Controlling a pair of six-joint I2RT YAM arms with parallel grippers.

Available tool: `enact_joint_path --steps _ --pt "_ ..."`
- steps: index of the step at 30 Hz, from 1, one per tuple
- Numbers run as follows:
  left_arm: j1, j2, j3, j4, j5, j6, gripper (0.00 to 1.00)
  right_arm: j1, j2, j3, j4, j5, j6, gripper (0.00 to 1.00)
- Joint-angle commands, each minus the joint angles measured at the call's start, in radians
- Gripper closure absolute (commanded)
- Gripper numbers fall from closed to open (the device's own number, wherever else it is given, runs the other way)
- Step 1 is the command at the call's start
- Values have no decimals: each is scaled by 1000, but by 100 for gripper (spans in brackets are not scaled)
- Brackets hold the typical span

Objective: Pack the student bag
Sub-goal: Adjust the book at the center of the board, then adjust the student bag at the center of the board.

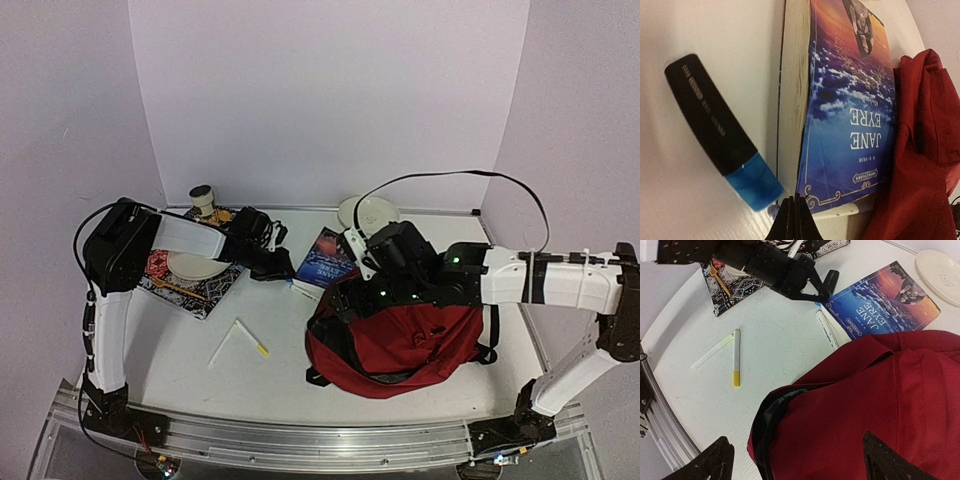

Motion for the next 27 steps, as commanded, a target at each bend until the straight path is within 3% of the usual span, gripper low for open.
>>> enact_joint_path --steps 1,9,16,27 --pt "-9 -130 -125 56 6 -69 100 -3 93 75 -44 69 60 11" --pt "-26 -233 -278 102 -7 -122 100 -20 234 49 -100 92 139 16" --pt "-34 -311 -318 128 -29 -146 99 -55 196 -108 -150 100 240 25" --pt "-34 -243 -177 105 -82 -138 48 -152 61 -321 -198 103 351 25"
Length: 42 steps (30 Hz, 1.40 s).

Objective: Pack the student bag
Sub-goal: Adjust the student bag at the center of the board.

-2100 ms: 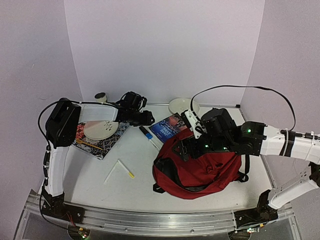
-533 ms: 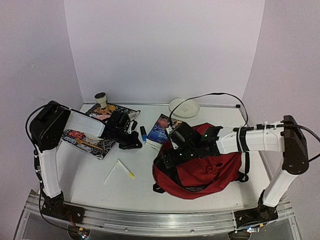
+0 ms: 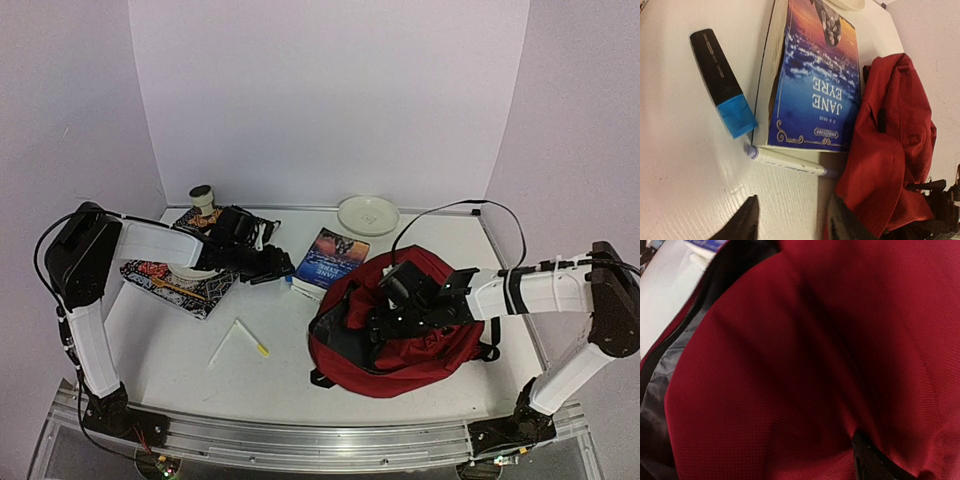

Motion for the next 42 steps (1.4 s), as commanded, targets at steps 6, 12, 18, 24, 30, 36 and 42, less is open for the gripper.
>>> enact_joint_path --steps 6,12,18,24,30,36,42 --pt "0 126 195 -17 -28 21 42 -83 -103 -141 -223 67 82 23" --pt "0 214 289 -58 -43 38 42 -84 -216 -129 -212 62 5 22" --pt "-1 276 353 -97 -61 56 42 -84 -371 -131 -109 -48 -112 17" --pt "-21 311 370 -106 -50 63 47 -84 -500 -108 -58 -190 -214 11" --pt "-38 326 382 -113 -46 66 53 -85 -567 -61 -52 -167 -233 8" --pt "-49 336 378 -121 -57 70 62 -101 -455 42 -40 -59 -212 2" --pt "-49 297 332 -121 -71 70 92 -148 -252 194 -12 -49 -237 2"
